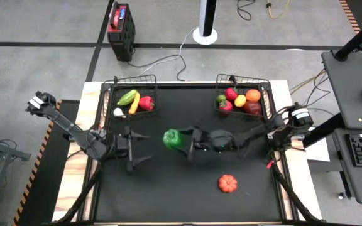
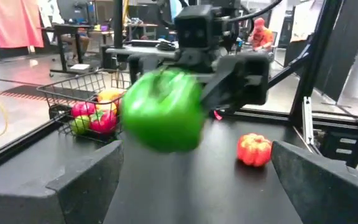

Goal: Sort produce into baskets
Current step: Put the green bell pepper into the left wire basket

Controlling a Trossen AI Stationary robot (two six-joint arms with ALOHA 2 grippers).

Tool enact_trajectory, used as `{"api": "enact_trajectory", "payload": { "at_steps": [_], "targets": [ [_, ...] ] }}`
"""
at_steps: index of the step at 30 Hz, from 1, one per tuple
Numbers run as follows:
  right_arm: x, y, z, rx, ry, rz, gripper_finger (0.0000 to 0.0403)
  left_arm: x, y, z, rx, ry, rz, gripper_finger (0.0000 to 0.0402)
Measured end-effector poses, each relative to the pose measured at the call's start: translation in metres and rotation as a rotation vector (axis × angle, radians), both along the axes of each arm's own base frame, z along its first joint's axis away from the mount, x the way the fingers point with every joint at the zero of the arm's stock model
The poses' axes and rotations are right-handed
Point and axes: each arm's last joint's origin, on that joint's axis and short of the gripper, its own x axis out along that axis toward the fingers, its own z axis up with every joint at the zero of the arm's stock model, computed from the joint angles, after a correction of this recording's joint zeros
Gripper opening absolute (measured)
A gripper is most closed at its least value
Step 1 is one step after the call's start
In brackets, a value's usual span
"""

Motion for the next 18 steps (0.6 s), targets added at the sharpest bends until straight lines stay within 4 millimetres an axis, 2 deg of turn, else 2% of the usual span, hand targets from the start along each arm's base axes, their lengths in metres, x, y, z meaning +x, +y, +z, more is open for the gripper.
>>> {"api": "enact_trajectory", "payload": {
  "at_steps": [5,8,18],
  "targets": [
    [-0.008,0.013,-0.009,-0.128,-0.238,0.121,0.0322,0.006,-0.004,0.003,0.021,-0.032,-0.007,0.0389],
    [-0.006,0.018,-0.014,-0.202,-0.277,0.170,0.0322,0.011,-0.008,0.005,0.039,-0.080,-0.031,0.0389],
    [0.002,0.030,0.001,-0.318,-0.347,0.231,0.0323,0.028,-0.015,0.004,0.084,-0.201,-0.098,0.0389]
  ]
}}
